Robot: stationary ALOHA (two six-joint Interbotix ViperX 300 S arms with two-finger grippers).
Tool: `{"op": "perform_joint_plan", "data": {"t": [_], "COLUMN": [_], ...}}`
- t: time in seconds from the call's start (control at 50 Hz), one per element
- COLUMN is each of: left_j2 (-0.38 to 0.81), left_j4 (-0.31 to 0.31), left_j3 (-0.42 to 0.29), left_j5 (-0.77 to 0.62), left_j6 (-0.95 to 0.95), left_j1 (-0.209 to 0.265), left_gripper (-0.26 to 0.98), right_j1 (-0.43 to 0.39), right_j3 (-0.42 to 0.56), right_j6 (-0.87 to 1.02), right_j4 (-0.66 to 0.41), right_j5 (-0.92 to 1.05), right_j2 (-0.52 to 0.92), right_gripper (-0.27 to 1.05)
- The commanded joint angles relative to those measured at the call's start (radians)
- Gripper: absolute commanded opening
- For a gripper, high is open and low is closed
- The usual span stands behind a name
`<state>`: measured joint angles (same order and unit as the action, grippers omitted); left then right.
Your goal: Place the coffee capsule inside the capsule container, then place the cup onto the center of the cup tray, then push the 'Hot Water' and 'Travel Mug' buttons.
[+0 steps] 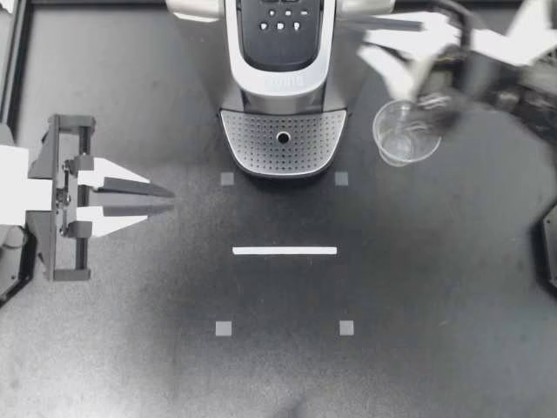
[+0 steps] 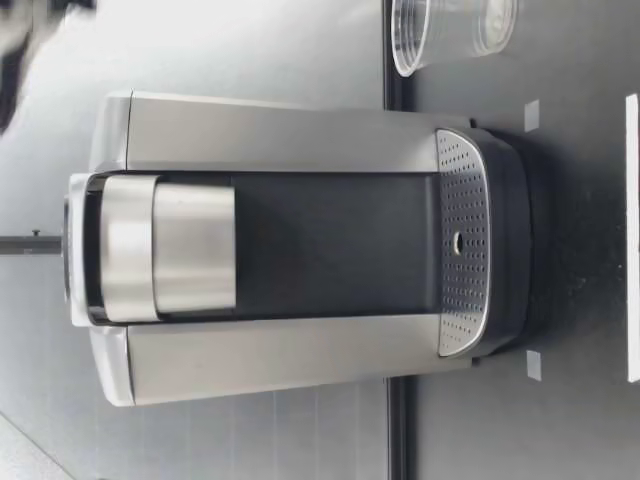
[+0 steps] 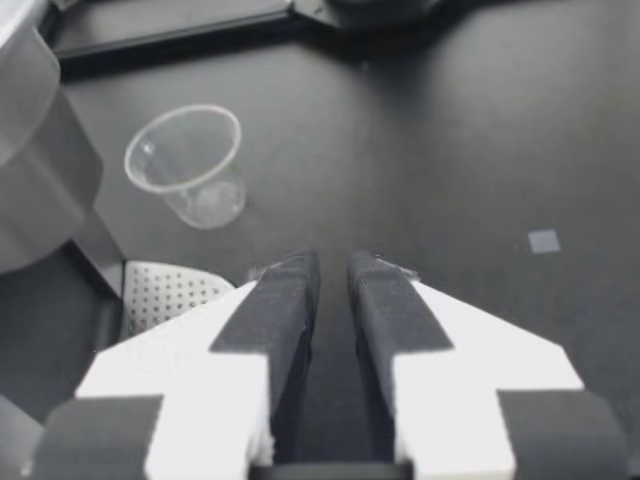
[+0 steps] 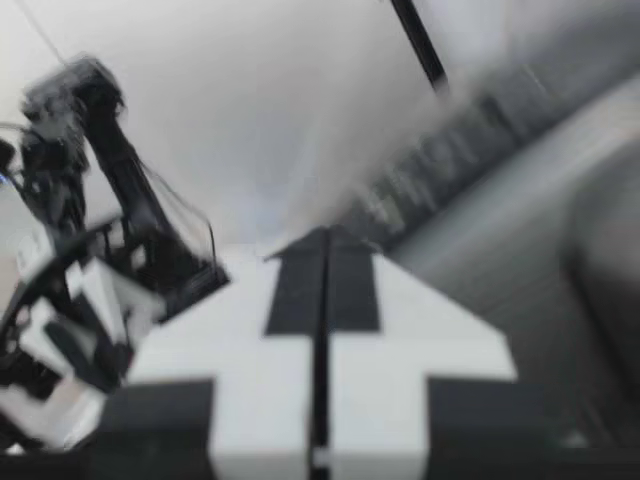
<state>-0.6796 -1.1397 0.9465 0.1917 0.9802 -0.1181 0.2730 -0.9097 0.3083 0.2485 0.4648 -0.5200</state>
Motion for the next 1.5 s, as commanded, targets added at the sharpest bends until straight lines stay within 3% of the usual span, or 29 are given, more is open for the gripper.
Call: {"op": "perform_joint_plan", "data": {"t": [0.0,0.2,0.5,0.78,1.2,1.48], "left_j2": [-0.003,-0.002,-0.002,0.000,0.003,0.005], "left_j4": [0.002,0.002,0.002,0.003,0.003,0.003], "left_j3": [-0.011,-0.002,0.000,0.009,0.018,0.021], "left_j5": [-0.005,-0.005,-0.006,-0.006,-0.017,-0.021], "left_j6": [0.000,0.000,0.000,0.000,0.000,0.000], "left_j1": [0.000,0.000,0.000,0.000,-0.002,0.000], "left_gripper": [0.20,0.20,0.20,0.20,0.20,0.20], "right_j1": [0.028,0.138,0.310,0.321,0.321,0.321], "right_j3": [-0.063,-0.202,-0.258,-0.313,-0.311,-0.282], "right_j6": [0.020,0.064,0.117,0.135,0.204,0.210], "right_j4": [0.064,0.196,0.198,0.198,0.198,0.198], "right_j5": [-0.087,-0.296,-0.565,-0.611,-0.591,-0.571], "right_j2": [-0.083,-0.176,-0.192,-0.181,-0.072,-0.003], "right_gripper": [0.04,0.04,0.05,0.15,0.53,0.55]}}
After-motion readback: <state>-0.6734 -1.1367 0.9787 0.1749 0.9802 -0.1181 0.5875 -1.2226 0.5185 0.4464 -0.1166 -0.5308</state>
